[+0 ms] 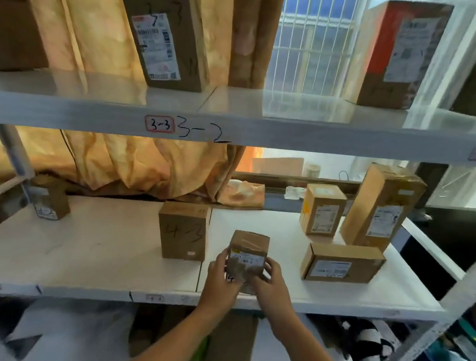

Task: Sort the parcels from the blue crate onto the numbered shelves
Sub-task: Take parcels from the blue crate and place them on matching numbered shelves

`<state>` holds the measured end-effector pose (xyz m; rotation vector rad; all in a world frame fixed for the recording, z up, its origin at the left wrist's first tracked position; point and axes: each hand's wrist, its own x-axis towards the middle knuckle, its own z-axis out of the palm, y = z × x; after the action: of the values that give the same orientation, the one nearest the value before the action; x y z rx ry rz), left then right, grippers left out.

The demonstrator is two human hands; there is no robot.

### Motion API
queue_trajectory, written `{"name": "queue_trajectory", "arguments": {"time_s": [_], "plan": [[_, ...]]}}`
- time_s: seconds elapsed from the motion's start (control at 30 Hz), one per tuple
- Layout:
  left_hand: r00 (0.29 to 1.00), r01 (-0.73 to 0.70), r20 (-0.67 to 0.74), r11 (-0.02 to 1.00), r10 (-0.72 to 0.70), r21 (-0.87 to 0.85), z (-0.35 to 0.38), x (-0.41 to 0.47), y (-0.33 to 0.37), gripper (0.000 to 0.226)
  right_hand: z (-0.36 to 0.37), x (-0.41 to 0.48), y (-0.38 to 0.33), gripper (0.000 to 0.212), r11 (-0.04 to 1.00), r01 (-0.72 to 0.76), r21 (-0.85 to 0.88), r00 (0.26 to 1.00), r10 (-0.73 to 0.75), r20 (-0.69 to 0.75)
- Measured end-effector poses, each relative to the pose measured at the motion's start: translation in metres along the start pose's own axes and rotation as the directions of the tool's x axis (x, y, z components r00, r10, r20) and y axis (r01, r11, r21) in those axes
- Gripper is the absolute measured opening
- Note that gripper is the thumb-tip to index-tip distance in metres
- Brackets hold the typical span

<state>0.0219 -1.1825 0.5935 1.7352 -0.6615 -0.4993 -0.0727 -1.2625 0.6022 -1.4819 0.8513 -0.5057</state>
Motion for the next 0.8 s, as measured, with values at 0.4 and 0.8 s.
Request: {"name": "queue_trajectory", "arguments": {"time_s": [0.4,0.8], "plan": [[0.997,0.034,-0.068,0.999,-0.035,-0.005,0.033,0.150,-0.045,0.071,0.014,0.167,0.022,0.052,0.998,0.056,-0.041,0.998,-0.057,-0.014],[0.987,0.052,-0.153,0.999,-0.050,0.011,0.052,0.166,-0.058,0.070,0.009,0.193,0.044,0.057,0.991,0.101,-0.083,0.995,-0.098,0.035]]}}
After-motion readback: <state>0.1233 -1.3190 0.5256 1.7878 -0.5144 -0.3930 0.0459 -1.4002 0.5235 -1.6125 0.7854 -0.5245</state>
